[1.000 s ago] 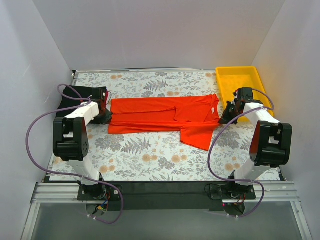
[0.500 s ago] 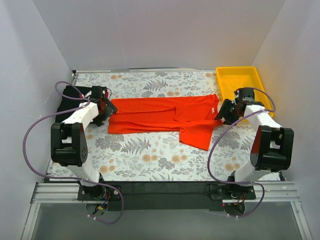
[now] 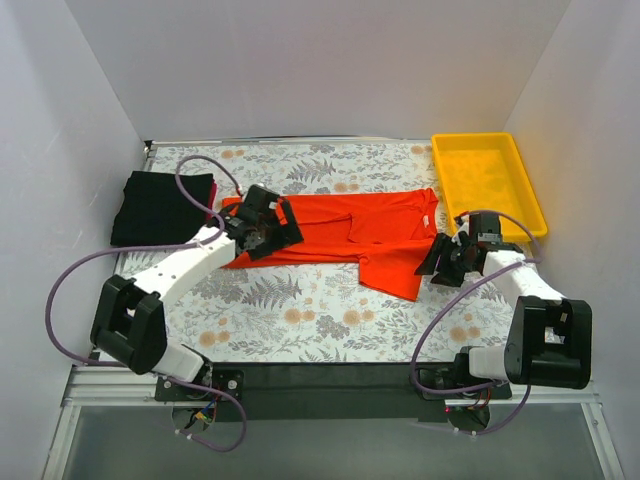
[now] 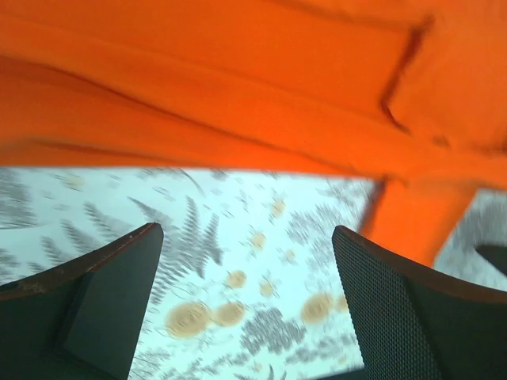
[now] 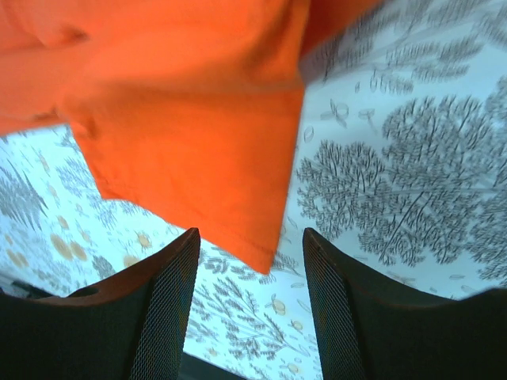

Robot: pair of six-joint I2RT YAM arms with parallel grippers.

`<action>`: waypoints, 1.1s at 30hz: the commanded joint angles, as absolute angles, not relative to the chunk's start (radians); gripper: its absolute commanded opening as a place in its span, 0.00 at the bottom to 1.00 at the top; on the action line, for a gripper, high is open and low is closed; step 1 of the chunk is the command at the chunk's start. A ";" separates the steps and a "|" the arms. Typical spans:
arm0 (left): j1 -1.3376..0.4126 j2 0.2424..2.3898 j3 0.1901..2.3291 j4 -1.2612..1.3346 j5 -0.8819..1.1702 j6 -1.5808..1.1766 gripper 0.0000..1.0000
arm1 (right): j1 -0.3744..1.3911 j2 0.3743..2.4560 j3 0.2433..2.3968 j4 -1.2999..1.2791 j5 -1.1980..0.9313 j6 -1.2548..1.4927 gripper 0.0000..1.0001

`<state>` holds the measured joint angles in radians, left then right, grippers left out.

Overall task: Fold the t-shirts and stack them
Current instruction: Fold the tshirt

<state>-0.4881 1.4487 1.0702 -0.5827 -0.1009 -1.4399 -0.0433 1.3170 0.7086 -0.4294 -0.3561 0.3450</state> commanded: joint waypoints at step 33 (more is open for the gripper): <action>-0.900 2.095 1.465 -0.531 0.132 -1.405 0.31 | 0.026 1.312 0.456 -0.288 -0.403 0.443 0.36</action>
